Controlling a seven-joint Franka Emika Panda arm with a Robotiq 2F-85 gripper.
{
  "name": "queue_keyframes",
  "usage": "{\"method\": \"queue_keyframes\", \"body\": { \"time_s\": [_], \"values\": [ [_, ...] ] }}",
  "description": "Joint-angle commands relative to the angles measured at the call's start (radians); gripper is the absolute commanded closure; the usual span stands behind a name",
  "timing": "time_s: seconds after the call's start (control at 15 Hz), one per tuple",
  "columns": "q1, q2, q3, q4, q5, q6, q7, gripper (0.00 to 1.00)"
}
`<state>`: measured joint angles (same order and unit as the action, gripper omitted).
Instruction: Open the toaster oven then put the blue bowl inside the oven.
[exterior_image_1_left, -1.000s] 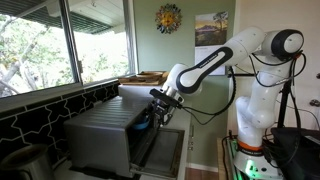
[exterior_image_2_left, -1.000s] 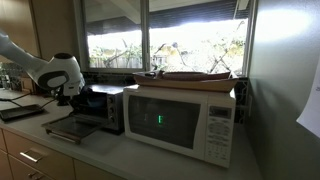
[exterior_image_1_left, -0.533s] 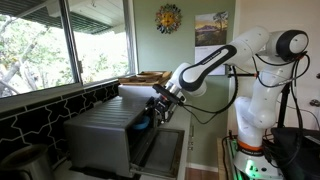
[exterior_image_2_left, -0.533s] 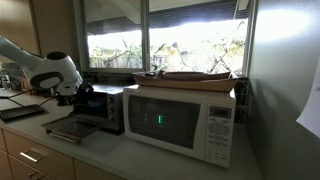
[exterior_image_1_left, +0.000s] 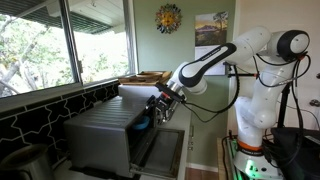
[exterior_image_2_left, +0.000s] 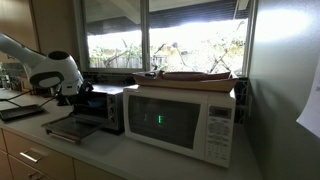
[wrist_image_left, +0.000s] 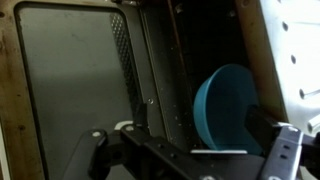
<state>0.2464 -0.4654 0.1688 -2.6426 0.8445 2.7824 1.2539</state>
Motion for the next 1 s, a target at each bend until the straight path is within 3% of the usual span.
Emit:
{"method": "queue_keyframes", "body": {
  "time_s": [0.0, 0.27, 0.53, 0.6, 0.67, 0.93],
  "values": [
    [-0.040, -0.072, -0.018, -0.012, -0.040, -0.169, -0.047, 0.00],
    [-0.102, -0.122, -0.031, -0.010, -0.175, -0.447, -0.088, 0.00],
    [-0.158, -0.184, -0.055, -0.023, -0.311, -0.618, -0.177, 0.00],
    [-0.167, -0.199, -0.066, -0.033, -0.331, -0.634, -0.217, 0.00],
    [-0.158, -0.147, -0.038, 0.000, -0.278, -0.589, -0.163, 0.00],
    [-0.167, -0.150, -0.037, 0.002, -0.281, -0.596, -0.170, 0.00]
  ]
}}
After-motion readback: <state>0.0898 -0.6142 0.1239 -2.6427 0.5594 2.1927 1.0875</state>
